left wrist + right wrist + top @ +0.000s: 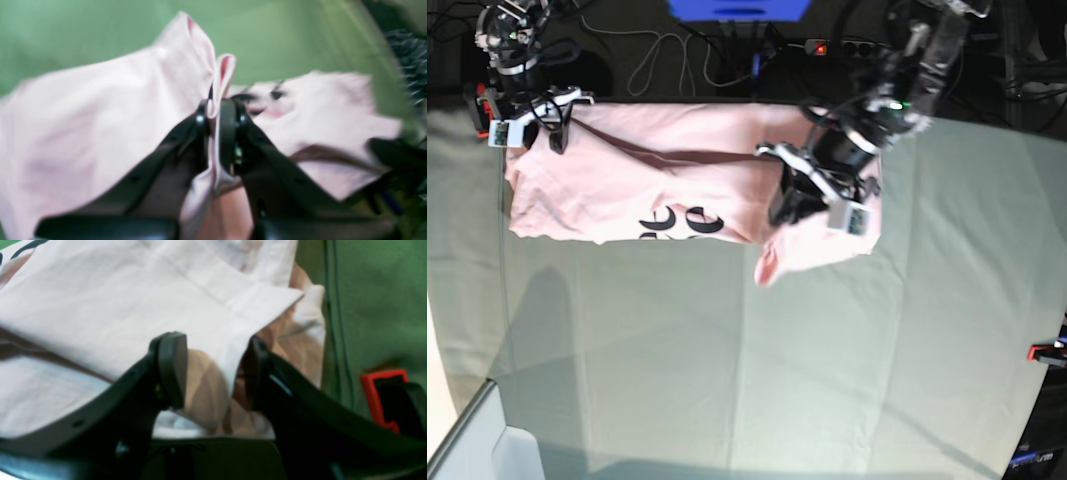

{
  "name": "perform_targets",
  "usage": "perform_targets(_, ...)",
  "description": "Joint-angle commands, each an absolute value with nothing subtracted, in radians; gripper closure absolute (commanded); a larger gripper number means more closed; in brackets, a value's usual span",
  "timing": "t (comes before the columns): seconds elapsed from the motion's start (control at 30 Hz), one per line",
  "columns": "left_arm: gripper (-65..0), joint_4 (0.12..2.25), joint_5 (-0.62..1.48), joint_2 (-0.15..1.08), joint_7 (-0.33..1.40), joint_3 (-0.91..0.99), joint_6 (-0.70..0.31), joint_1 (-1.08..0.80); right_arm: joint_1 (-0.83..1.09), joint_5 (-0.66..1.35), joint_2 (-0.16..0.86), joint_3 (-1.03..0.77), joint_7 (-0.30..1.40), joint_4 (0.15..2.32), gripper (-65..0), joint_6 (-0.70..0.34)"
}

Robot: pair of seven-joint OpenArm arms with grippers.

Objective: Layout the t-shirt on the table in an organized manner, then fold the t-shirt properly
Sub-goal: 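Fold the held strip end over toward the right gripper and release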

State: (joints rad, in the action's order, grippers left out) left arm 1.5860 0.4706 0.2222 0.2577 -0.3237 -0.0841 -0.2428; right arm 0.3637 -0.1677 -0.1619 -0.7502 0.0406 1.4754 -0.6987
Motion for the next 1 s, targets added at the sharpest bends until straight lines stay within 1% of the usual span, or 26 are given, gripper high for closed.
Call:
perform_targets(0.0, -0.1, 1.595, 0.461, 0.213, 0.231, -0.338, -0.097, -0.231, 0.366, -0.153, -0.157, -0.753, 0.015, 1.492, -27.3, -0.698)
perform_targets(0.23, -0.1, 1.584, 0.369, 0.185, 0.229, -0.427, -0.097, -0.229, 0.366, -0.153, -0.157, -0.754, 0.015, 1.494, -27.3, -0.698)
perform_targets(0.37, -0.1, 1.584, 0.366, 0.166, 0.231, -0.460, -0.097, -0.214, 0.366, -0.153, -0.157, -0.754, 0.015, 1.494, -27.3, -0.698)
perform_targets(0.77, -1.3, 1.555, 0.375, 0.165, 0.232, -0.479, -0.090, -0.203, 0.367, -0.153, -0.157, -0.754, 0.015, 1.494, -27.3, -0.698)
perform_targets(0.83, -5.7, 1.555, 0.375, 0.168, 0.232, -0.503, -0.090, -0.203, 0.369, -0.153, -0.157, -0.754, 0.015, 1.494, -27.3, -0.698)
perform_targets(0.97, -20.8, 1.558, 0.367, 0.168, 0.232, -0.541, -0.090, -0.203, 0.369, -0.153, -0.157, -0.754, 0.015, 1.494, -27.3, -0.698)
